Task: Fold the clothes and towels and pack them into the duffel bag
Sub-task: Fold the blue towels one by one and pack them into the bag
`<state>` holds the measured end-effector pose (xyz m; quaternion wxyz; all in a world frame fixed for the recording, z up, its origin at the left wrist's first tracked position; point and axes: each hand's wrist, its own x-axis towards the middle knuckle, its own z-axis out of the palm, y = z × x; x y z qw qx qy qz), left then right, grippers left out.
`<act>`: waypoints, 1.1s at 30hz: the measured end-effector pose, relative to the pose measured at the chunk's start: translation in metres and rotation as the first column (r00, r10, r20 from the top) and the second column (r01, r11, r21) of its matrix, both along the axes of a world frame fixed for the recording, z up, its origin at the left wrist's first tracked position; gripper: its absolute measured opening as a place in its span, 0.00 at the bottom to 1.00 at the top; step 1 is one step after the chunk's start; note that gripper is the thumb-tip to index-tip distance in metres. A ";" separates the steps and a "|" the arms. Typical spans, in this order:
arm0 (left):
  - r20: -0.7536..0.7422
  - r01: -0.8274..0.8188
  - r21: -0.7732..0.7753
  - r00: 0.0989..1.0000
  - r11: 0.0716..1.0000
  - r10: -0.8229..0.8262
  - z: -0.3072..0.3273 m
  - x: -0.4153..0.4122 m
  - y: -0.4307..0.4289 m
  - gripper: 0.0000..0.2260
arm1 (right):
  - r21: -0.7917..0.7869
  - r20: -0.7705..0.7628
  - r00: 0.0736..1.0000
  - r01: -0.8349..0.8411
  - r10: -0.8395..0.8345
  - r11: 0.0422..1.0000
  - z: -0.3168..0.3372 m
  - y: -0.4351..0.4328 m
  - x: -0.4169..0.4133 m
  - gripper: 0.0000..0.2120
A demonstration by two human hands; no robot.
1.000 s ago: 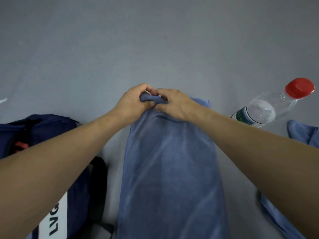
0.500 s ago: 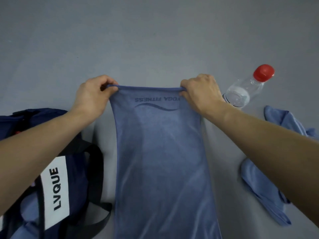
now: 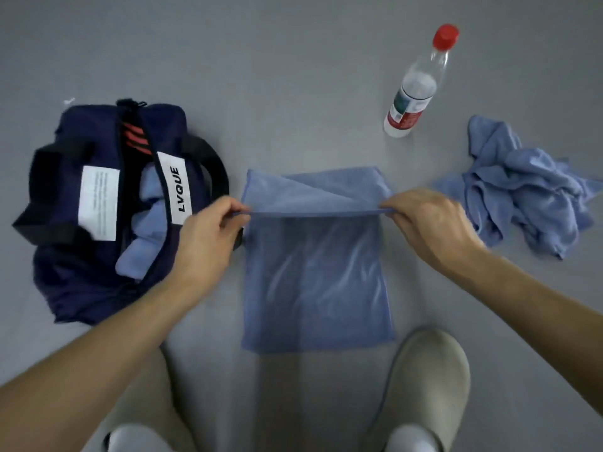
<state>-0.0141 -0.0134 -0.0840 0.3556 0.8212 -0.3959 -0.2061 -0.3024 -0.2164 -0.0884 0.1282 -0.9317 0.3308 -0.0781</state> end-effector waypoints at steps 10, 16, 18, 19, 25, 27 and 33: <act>0.165 0.287 0.276 0.926 0.917 -0.340 -0.058 -0.062 0.152 0.14 | 0.240 -0.088 0.944 -0.290 0.319 0.926 -0.068 0.116 -0.096 0.27; 0.336 0.392 0.395 0.780 0.831 -0.528 -0.091 -0.070 0.159 0.24 | 0.254 -0.311 0.848 -0.360 0.428 0.898 -0.081 0.119 -0.083 0.11; 0.333 0.381 0.440 0.772 0.813 -0.542 -0.090 -0.069 0.138 0.19 | 0.224 -0.259 0.889 -0.324 0.376 0.919 -0.080 0.110 -0.069 0.21; 0.342 0.367 0.424 0.781 0.828 -0.522 -0.088 -0.070 0.124 0.18 | 0.188 -0.185 0.923 -0.304 0.338 0.934 -0.082 0.103 -0.059 0.24; 0.302 0.394 0.359 0.809 0.846 -0.505 -0.100 -0.064 -0.003 0.26 | 0.036 -0.076 0.990 -0.117 0.120 0.992 -0.111 0.051 0.035 0.30; 0.255 0.350 0.466 0.827 0.813 -0.502 -0.113 -0.059 -0.035 0.29 | 0.098 -0.216 0.972 -0.070 0.090 0.993 -0.123 0.037 0.051 0.35; 0.269 0.213 0.640 0.838 0.738 -0.475 -0.139 -0.043 -0.061 0.33 | 0.106 -0.406 0.902 -0.112 0.146 0.988 -0.138 0.005 0.047 0.38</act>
